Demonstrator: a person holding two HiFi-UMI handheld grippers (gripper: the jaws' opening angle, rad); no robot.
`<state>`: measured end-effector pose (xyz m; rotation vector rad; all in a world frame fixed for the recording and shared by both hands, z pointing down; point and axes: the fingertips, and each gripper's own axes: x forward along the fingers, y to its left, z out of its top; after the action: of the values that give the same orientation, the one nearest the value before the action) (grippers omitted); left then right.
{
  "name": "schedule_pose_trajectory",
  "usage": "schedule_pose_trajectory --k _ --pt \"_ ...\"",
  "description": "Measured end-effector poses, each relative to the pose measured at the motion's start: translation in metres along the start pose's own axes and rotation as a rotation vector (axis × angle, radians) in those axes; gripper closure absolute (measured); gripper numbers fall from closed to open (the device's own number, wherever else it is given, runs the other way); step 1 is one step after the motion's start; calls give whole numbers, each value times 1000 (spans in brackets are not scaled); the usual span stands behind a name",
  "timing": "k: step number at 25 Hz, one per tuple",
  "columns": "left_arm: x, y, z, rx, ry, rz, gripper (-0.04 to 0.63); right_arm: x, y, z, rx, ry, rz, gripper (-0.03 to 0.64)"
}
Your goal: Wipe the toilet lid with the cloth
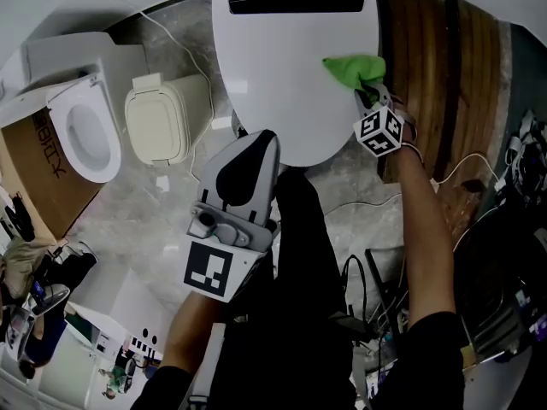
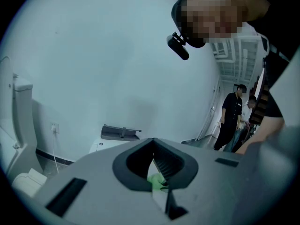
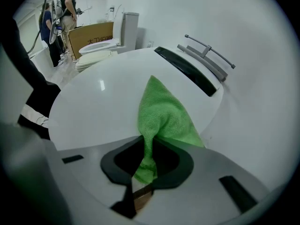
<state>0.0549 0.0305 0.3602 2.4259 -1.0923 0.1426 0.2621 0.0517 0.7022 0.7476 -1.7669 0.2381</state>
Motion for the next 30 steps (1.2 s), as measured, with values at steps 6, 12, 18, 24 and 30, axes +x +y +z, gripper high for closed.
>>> schedule_pose_trajectory --k 6,12,18,24,30 --pt "-13 -6 -11 -14 3 15 592 -11 53 -21 0 21 43 554" --pt "-23 -13 -16 -19 -4 17 592 -20 103 -38 109 34 56 554" --pt "-26 -20 -17 -25 -11 13 594 -28 156 -38 263 39 95 552" --pt "-30 -21 -20 -19 -3 0 594 -29 198 -25 412 31 141 552" --pt "-37 -17 -18 -6 4 8 594 -26 221 -7 623 26 195 552"
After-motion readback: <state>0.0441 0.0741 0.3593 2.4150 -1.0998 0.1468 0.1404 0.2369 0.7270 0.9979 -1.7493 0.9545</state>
